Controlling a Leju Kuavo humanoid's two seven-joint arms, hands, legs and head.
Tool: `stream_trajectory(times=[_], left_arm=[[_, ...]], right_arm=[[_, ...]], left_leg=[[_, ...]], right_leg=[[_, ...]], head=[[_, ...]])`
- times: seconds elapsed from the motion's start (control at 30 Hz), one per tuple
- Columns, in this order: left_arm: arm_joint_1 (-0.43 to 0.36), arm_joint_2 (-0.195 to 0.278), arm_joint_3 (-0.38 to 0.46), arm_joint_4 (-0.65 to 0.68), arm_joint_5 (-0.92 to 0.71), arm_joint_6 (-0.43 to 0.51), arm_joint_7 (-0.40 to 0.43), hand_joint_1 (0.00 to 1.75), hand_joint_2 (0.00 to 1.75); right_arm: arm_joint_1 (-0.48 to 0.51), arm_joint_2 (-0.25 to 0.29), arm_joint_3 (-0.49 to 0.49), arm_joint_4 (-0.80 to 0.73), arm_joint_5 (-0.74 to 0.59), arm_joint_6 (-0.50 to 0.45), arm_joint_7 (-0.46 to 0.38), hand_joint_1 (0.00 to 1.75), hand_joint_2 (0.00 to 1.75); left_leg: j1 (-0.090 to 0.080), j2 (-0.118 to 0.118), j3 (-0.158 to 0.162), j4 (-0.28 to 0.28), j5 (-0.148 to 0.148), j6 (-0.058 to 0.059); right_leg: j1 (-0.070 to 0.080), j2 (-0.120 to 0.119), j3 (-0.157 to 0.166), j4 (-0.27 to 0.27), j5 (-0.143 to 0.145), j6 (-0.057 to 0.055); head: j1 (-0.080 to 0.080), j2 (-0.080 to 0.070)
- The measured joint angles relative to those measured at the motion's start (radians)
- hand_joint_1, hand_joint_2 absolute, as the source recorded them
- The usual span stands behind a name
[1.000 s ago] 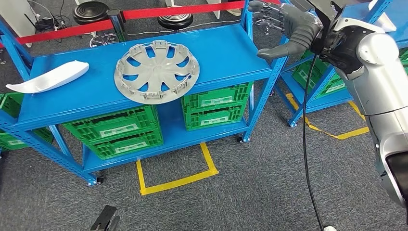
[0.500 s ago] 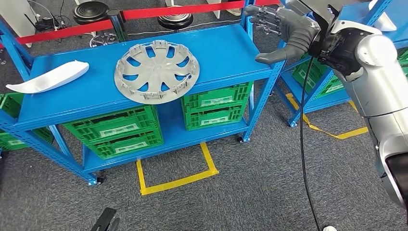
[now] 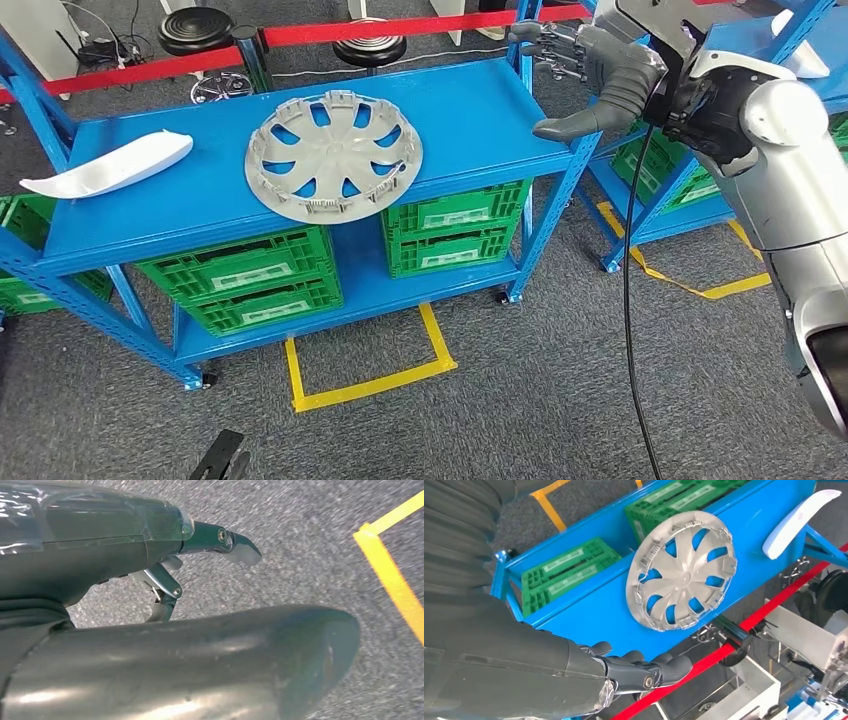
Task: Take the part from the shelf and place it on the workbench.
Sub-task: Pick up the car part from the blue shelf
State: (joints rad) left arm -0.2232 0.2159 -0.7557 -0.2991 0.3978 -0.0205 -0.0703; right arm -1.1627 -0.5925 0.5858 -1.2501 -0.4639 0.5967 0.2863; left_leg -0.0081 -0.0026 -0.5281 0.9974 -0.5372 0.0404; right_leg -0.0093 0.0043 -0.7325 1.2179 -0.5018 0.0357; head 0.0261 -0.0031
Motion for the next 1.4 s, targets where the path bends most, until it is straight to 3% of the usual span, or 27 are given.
stream_trajectory(times=[0.07, 0.1, 0.17, 0.27, 0.33, 0.4, 0.43, 0.47, 0.5, 0.57, 0.6, 0.63, 0.73, 0.8, 0.9, 0.93, 0.97, 1.0, 1.07, 1.13, 1.2, 1.3, 1.33, 1.4], left_arm=[[0.001, 0.000, 0.000, 0.000, 0.000, 0.000, -0.004, 0.00, 0.00], [0.001, 0.000, 0.000, 0.000, 0.000, 0.000, -0.005, 0.00, 0.00], [0.000, 0.000, 0.000, 0.000, 0.000, 0.000, -0.006, 0.00, 0.00], [-0.002, 0.000, 0.000, 0.000, 0.000, 0.000, -0.007, 0.00, 0.00], [-0.005, 0.001, 0.000, 0.000, 0.000, 0.001, -0.007, 0.00, 0.00], [-0.005, 0.000, 0.000, 0.000, 0.000, 0.003, -0.004, 0.00, 0.00], [-0.002, 0.000, 0.000, 0.000, 0.000, 0.003, -0.002, 0.00, 0.00], [0.000, -0.001, 0.000, 0.000, -0.001, 0.003, -0.001, 0.00, 0.00], [0.003, -0.001, 0.000, 0.000, -0.001, 0.003, 0.000, 0.00, 0.00], [0.005, 0.000, 0.000, 0.000, -0.001, 0.003, -0.002, 0.00, 0.00], [0.005, 0.000, 0.000, 0.000, 0.000, 0.003, -0.003, 0.00, 0.00], [0.005, 0.001, 0.000, 0.000, 0.000, 0.003, -0.003, 0.00, 0.00], [0.006, 0.001, 0.000, 0.000, 0.000, 0.003, -0.001, 0.00, 0.00], [0.007, 0.002, 0.000, 0.000, 0.000, 0.003, -0.004, 0.00, 0.00], [0.009, 0.004, 0.000, 0.001, 0.000, 0.003, -0.010, 0.00, 0.00], [0.010, 0.004, 0.000, 0.001, 0.000, 0.003, -0.010, 0.00, 0.00], [0.012, 0.004, 0.000, 0.002, 0.000, 0.003, -0.010, 0.00, 0.00], [0.014, 0.004, 0.000, 0.002, 0.000, 0.003, -0.010, 0.00, 0.00], [0.015, 0.003, 0.000, 0.003, 0.000, 0.002, -0.011, 0.00, 0.00], [0.015, -0.001, 0.000, 0.004, 0.000, 0.001, -0.009, 0.00, 0.00], [0.012, -0.003, 0.000, 0.004, 0.000, 0.001, -0.003, 0.00, 0.00], [0.008, -0.004, 0.000, 0.003, 0.000, 0.002, 0.004, 0.00, 0.00], [0.005, -0.004, 0.000, 0.003, 0.000, 0.002, 0.004, 0.00, 0.00], [0.004, -0.003, 0.000, 0.003, 0.000, 0.003, 0.003, 0.00, 0.00]], right_arm=[[-0.001, -0.005, 0.002, 0.000, 0.000, 0.001, -0.004, 0.00, 1.75], [-0.004, -0.006, 0.003, 0.000, 0.000, 0.001, -0.004, 0.00, 1.75], [-0.006, -0.009, 0.003, -0.003, 0.000, 0.001, -0.003, 0.00, 1.75], [-0.008, -0.013, 0.003, -0.008, -0.002, -0.001, -0.002, 0.00, 1.75], [-0.010, -0.013, 0.003, -0.011, -0.006, -0.003, -0.001, 0.00, 1.75], [-0.006, -0.012, 0.006, -0.013, -0.007, -0.003, 0.001, 0.00, 1.75], [-0.001, -0.011, 0.007, -0.013, -0.007, -0.003, 0.003, 0.00, 1.75], [0.003, -0.011, 0.009, -0.013, -0.007, -0.003, 0.005, 0.00, 1.75], [0.005, -0.010, 0.009, -0.014, -0.007, -0.004, 0.006, 0.00, 1.75], [0.007, -0.009, 0.010, -0.014, -0.008, -0.003, 0.006, 0.00, 1.75], [0.006, -0.009, 0.010, -0.014, -0.008, -0.004, 0.007, 0.00, 1.75], [0.006, -0.008, 0.010, -0.014, -0.008, -0.004, 0.007, 0.00, 1.75], [0.006, -0.009, 0.009, -0.017, -0.010, -0.005, 0.010, 0.00, 1.75], [0.005, -0.014, 0.006, -0.020, -0.010, -0.003, 0.008, 0.00, 1.75], [0.008, -0.018, 0.006, -0.021, -0.009, -0.001, 0.006, 0.00, 1.75], [0.012, -0.018, 0.007, -0.021, -0.008, 0.000, 0.006, 0.00, 1.75], [0.016, -0.019, 0.008, -0.020, -0.008, 0.001, 0.006, 0.00, 1.75], [0.019, -0.020, 0.008, -0.020, -0.008, 0.002, 0.006, 0.00, 1.75], [0.020, -0.022, 0.008, -0.019, -0.008, 0.002, 0.006, 0.00, 1.75], [0.018, -0.023, 0.009, -0.019, -0.007, 0.000, 0.009, 0.00, 1.75], [0.013, -0.021, 0.009, -0.020, -0.008, -0.003, 0.017, 0.00, 1.75], [0.003, -0.018, 0.007, -0.025, -0.010, -0.005, 0.022, 0.00, 1.75], [0.000, -0.018, 0.008, -0.025, -0.010, -0.005, 0.021, 0.00, 1.75], [-0.002, -0.017, 0.009, -0.025, -0.010, -0.004, 0.020, 0.00, 1.75]], left_leg=[[-0.001, 0.000, 0.021, -0.001, -0.018, -0.008], [-0.001, 0.000, 0.025, -0.002, -0.025, -0.013], [-0.001, 0.001, 0.025, -0.006, -0.033, -0.024], [-0.001, 0.002, 0.027, 0.006, -0.051, -0.042], [0.002, 0.001, -0.025, 0.100, -0.086, -0.051], [0.005, 0.000, -0.125, 0.240, -0.116, -0.056], [0.007, 0.000, -0.166, 0.280, -0.108, -0.057], [0.008, 0.000, -0.191, 0.284, -0.077, -0.058], [0.009, 0.001, -0.196, 0.249, -0.024, -0.059], [0.009, 0.002, -0.171, 0.137, 0.083, -0.057], [0.009, 0.002, -0.152, 0.092, 0.107, -0.054], [0.007, 0.003, -0.137, 0.064, 0.107, -0.048], [0.005, 0.003, -0.110, 0.035, 0.069, -0.026], [0.009, 0.002, -0.091, 0.028, 0.058, -0.013], [0.010, 0.002, -0.060, 0.024, 0.035, -0.004], [0.009, 0.003, -0.049, 0.024, 0.026, -0.004], [0.007, 0.003, -0.036, 0.024, 0.016, -0.003], [0.005, 0.003, -0.021, 0.024, 0.005, -0.003], [0.000, 0.003, 0.010, 0.022, -0.018, -0.004], [-0.001, 0.003, 0.023, 0.019, -0.033, -0.010], [0.000, 0.005, 0.029, 0.018, -0.036, -0.021], [-0.001, 0.003, 0.024, 0.058, -0.039, -0.037], [0.000, 0.001, 0.000, 0.102, -0.050, -0.042], [0.007, -0.001, -0.079, 0.216, -0.092, -0.052]], right_leg=[[0.003, 0.001, 0.049, -0.123, 0.076, -0.009], [0.006, 0.001, 0.070, -0.171, 0.087, -0.015], [0.012, 0.002, 0.088, -0.204, 0.071, -0.027], [0.008, 0.001, 0.107, -0.221, 0.054, -0.042], [0.004, -0.001, 0.128, -0.231, 0.043, -0.049], [0.003, -0.001, 0.147, -0.233, 0.027, -0.050], [0.003, -0.001, 0.160, -0.234, 0.017, -0.050], [0.003, -0.001, 0.175, -0.233, 0.005, -0.048], [0.003, 0.000, 0.193, -0.233, -0.008, -0.046], [0.003, 0.000, 0.229, -0.235, -0.035, -0.037], [0.004, 0.001, 0.242, -0.237, -0.046, -0.032], [0.004, 0.002, 0.250, -0.239, -0.053, -0.026], [0.003, 0.003, 0.251, -0.233, -0.056, -0.011], [0.002, 0.002, 0.223, -0.173, -0.066, -0.003], [0.001, 0.001, 0.099, 0.015, -0.126, 0.009], [0.002, 0.001, 0.060, 0.055, -0.139, 0.009], [0.002, 0.001, 0.035, 0.063, -0.133, 0.007], [0.004, 0.001, 0.027, 0.034, -0.103, 0.001], [0.014, 0.001, 0.044, -0.088, 0.009, -0.021], [0.024, 0.001, 0.063, -0.178, 0.074, -0.040], [0.029, 0.001, 0.073, -0.201, 0.074, -0.049], [0.018, -0.003, 0.115, -0.231, 0.073, -0.060], [0.015, -0.004, 0.130, -0.240, 0.070, -0.061], [0.012, -0.005, 0.146, -0.245, 0.059, -0.062]], head=[[-0.001, 0.000], [-0.002, 0.000], [-0.006, 0.000], [-0.009, 0.000], [-0.017, 0.000], [-0.026, 0.000], [-0.028, 0.000], [-0.029, 0.000], [-0.030, 0.000], [-0.033, 0.000], [-0.034, 0.000], [-0.034, 0.000], [-0.028, 0.000], [-0.019, 0.000], [-0.003, 0.000], [0.000, 0.000], [0.001, 0.000], [0.002, 0.000], [0.003, 0.000], [-0.002, 0.000], [-0.004, 0.000], [-0.006, 0.000], [-0.010, 0.000], [-0.017, 0.000]])
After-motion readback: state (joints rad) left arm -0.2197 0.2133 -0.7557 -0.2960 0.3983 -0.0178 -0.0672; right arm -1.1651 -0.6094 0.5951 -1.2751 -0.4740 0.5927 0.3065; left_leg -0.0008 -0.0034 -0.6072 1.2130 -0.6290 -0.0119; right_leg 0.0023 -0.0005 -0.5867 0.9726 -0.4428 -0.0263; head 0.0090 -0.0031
